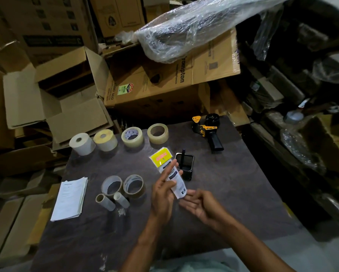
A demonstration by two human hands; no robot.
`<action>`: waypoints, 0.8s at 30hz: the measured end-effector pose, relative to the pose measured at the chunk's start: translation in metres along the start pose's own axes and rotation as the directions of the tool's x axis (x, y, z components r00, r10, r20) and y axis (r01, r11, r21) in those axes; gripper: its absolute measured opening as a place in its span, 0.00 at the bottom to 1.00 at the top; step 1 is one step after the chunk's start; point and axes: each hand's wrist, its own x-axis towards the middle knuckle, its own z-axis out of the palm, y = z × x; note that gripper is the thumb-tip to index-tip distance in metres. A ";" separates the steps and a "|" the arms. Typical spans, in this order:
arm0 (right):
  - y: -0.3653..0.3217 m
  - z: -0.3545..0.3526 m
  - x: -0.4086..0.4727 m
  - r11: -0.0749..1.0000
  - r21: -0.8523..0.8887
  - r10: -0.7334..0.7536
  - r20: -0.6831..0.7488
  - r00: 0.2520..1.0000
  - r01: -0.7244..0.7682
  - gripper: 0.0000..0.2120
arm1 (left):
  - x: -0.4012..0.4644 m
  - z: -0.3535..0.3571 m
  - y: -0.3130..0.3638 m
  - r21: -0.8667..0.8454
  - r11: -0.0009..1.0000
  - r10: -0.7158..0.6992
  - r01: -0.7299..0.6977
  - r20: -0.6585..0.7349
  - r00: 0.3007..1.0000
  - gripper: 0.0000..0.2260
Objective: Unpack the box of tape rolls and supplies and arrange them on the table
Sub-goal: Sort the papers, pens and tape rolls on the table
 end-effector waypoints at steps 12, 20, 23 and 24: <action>-0.010 0.021 0.006 0.979 0.183 0.073 0.099 0.992 -0.090 0.19 | 0.002 0.009 0.041 0.328 0.883 0.280 -0.336 0.207 0.937 0.21; -0.001 0.027 0.009 0.969 0.208 0.088 0.214 0.973 -0.133 0.25 | 0.003 0.005 0.050 0.221 0.917 0.320 -0.332 0.089 0.943 0.26; 0.002 0.028 0.009 0.971 0.219 0.051 0.216 0.975 -0.099 0.23 | 0.002 -0.001 0.045 0.214 0.921 0.323 -0.325 0.044 0.945 0.25; 0.002 0.029 0.008 0.971 0.225 0.031 0.214 0.976 -0.080 0.22 | 0.003 -0.002 0.044 0.229 0.917 0.332 -0.328 0.022 0.943 0.24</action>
